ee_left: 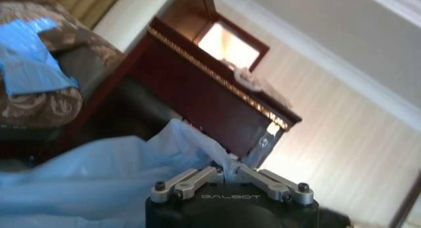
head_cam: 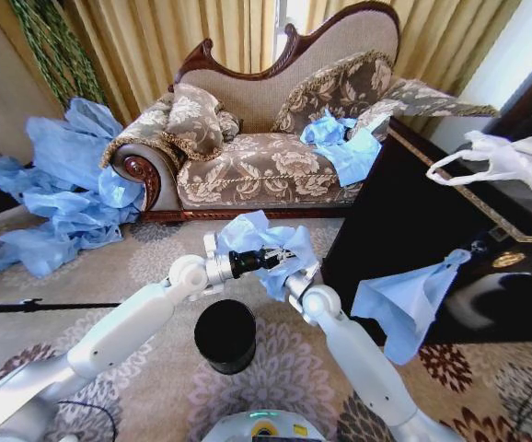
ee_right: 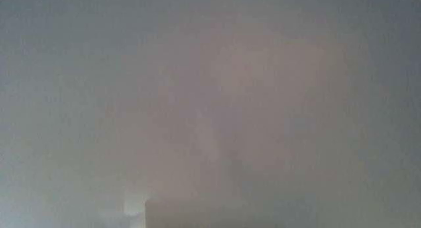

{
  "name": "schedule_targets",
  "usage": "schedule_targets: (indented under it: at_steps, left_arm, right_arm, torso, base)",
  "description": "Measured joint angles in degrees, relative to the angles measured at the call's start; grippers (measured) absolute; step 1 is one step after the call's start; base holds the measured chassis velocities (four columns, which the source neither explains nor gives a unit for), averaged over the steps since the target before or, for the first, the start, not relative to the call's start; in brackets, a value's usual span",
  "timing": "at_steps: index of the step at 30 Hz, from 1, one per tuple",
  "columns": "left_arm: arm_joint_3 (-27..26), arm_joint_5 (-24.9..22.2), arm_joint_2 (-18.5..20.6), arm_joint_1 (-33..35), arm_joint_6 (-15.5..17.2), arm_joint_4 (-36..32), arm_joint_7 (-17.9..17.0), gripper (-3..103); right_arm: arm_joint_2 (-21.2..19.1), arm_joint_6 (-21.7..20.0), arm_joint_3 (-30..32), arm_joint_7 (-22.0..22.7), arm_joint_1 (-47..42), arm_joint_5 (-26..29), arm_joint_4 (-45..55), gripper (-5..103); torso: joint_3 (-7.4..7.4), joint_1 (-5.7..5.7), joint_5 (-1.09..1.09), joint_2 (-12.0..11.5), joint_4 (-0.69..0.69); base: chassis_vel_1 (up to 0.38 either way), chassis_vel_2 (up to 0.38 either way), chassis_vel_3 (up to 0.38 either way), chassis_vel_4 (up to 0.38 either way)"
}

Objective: Place a garbage bag over the trash bin.

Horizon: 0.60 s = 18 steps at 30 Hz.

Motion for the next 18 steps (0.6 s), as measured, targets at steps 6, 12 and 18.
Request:
schedule_targets:
  at_steps: [6,12,18]
  left_arm:
    - [-8.36,-3.03,-1.74,14.67,-2.63,-5.76,-5.02,0]
    - [-13.75,-5.60,-2.82,27.85,-5.73,-10.82,-9.55,0]
    - [-16.84,-9.42,-4.12,39.94,-11.06,-14.02,-18.48,0]
  right_arm:
    - [-3.82,-3.60,-1.07,1.48,-4.68,-2.31,3.60,0]
    - [-5.77,-8.56,-3.35,5.10,-6.78,-5.23,5.81,0]
    - [-6.45,-15.46,-11.67,14.16,-5.49,-4.79,8.96,0]
  torso:
    - [0.00,0.00,-0.02,0.00,0.01]
    - [-0.01,-0.01,0.00,0.01,0.01]
    - [-0.01,-0.01,-0.01,0.01,0.01]
  base:
    - [0.000,0.000,0.000,0.000]
    - [0.000,0.000,0.000,0.000]
    - [0.000,0.000,0.000,0.000]
